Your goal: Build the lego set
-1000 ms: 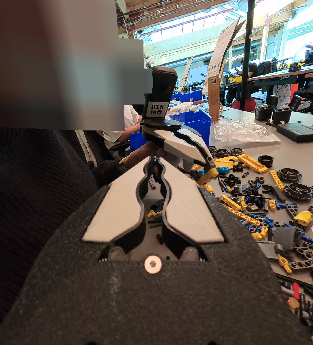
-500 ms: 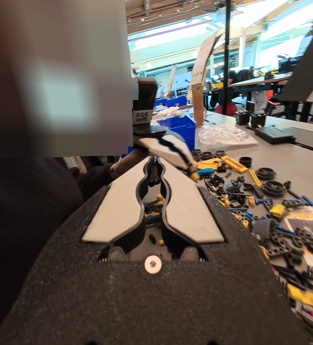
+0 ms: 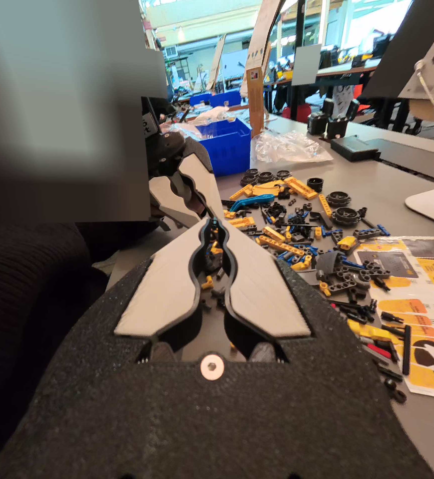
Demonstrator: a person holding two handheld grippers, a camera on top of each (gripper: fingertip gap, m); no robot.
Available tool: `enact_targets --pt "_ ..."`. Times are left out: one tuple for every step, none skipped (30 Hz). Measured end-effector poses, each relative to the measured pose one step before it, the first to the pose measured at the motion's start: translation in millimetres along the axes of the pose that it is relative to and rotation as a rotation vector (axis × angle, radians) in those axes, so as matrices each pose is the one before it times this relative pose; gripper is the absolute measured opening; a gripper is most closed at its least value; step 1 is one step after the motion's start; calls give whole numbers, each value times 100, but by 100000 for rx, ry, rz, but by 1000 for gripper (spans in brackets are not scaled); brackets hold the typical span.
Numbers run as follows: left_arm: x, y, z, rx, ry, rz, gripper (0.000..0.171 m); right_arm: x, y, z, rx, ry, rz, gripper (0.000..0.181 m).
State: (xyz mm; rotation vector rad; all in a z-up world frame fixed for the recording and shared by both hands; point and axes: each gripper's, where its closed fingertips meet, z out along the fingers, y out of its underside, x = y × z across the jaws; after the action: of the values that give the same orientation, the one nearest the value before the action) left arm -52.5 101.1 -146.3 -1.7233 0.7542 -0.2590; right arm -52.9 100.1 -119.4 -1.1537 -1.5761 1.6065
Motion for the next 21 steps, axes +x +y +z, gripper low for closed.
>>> enact_targets --pt "33 294 161 -1784 -633 1601 5 -49 201 -42 -1199 -386 157 3" --pt "-18 243 119 -1571 -892 1758 5 52 344 30 -1843 60 87 3" --pt "-123 295 131 -1784 -1514 1609 5 249 534 74 -2762 1147 524 3" --pt "-226 527 202 -3041 -1982 1367 6 417 664 89 -3190 2106 570 3" --pt "-63 597 261 -3336 -781 1234 5 327 585 46 -2621 1752 -29 3" --pt "42 484 244 -2825 -399 1230 5 218 448 19 -1889 1085 -180 3" --pt "43 206 139 -1506 -623 1366 5 162 366 22 -1335 442 298 3" --pt "118 -71 50 87 -60 875 5 50 250 23 -731 -426 937 3" --pt "179 -196 -12 870 657 144 5 -51 84 40 119 -1039 1343 3" --pt "106 -145 -20 709 512 -174 5 -121 -49 45 661 -1211 1276 3" --pt "27 -26 -1 103 129 19 5 -111 -15 53 387 -889 859 3" --pt "13 77 12 -297 55 178 5 -39 70 59 -213 -252 334 3" --pt "26 31 8 -113 186 6 5 -32 94 68 -445 -107 45 3" --pt "53 -36 6 136 255 -3 5 -70 61 82 -272 -297 45 3" --pt "107 -95 -15 438 321 325 5 -79 45 69 -178 -294 36 3" --pt "93 -63 -6 209 267 394 5 -29 35 45 -89 -100 -21 3" --pt "62 36 32 -234 74 424 5 32 42 21 -168 70 -49 3" --pt "60 30 32 -227 86 234 5 18 74 22 -403 99 21 3" --pt "31 62 15 -487 -152 710 5 -8 65 17 -441 -133 208 3" --pt "17 21 -2 -220 -369 763 5 -30 95 37 -414 -256 461 3" --pt "38 53 31 -421 -127 387 5 0 90 29 -486 -123 582 3"
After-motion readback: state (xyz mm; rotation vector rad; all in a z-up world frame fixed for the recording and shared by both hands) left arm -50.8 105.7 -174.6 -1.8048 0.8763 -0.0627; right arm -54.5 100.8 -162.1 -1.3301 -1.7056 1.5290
